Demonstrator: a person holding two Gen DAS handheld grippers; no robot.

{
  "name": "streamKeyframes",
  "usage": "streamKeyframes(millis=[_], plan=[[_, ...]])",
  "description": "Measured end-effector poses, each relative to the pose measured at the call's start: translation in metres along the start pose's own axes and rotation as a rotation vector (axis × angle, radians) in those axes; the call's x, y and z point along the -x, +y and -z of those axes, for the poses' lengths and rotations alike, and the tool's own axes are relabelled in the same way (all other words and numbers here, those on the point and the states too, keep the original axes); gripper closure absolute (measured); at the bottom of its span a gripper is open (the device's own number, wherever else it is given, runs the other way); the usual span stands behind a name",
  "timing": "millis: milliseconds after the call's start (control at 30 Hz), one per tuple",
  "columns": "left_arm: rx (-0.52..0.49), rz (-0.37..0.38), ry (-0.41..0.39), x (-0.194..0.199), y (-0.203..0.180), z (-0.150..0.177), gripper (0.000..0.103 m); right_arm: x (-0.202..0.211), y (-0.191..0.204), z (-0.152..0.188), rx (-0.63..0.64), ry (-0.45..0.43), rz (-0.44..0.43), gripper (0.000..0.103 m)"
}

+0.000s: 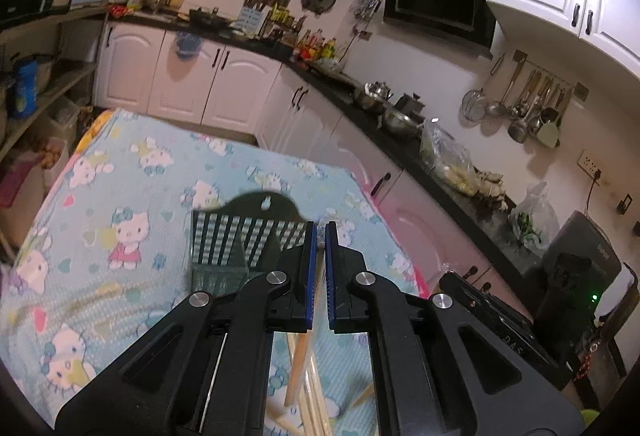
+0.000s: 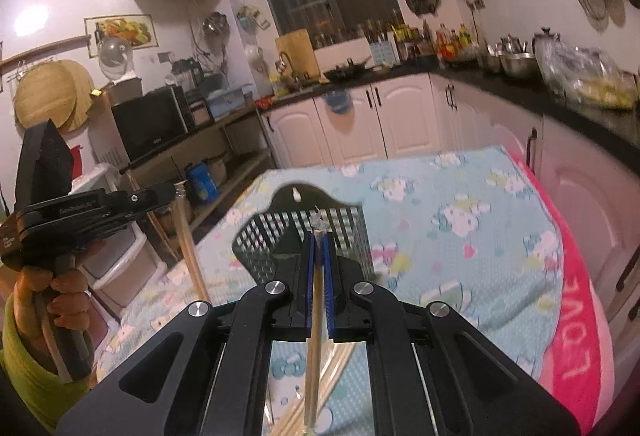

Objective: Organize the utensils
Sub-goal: 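Lift both held chopsticks and carry them above the green chopstick holder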

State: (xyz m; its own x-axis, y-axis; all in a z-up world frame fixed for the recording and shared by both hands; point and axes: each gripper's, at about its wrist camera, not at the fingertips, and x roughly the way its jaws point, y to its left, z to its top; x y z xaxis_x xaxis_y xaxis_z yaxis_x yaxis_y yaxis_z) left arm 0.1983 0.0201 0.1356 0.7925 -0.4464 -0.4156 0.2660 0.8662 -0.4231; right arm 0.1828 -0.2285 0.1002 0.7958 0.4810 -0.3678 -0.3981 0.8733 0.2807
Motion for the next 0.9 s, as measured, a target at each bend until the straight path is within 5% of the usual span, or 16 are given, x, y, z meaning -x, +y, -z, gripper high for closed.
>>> streamKeyframes(millis=[500, 900], plan=[[-0.083, -0.081, -0.152, -0.007, -0.014, -0.075, 0.103, -0.012, 0.021, -0.073, 0.062, -0.168, 0.008, 0.098], [-0.129, -0.157, -0.252, -0.020, -0.008, -0.101, 0.103, -0.039, 0.026, -0.118, 0.101, -0.272, 0.058, 0.098]])
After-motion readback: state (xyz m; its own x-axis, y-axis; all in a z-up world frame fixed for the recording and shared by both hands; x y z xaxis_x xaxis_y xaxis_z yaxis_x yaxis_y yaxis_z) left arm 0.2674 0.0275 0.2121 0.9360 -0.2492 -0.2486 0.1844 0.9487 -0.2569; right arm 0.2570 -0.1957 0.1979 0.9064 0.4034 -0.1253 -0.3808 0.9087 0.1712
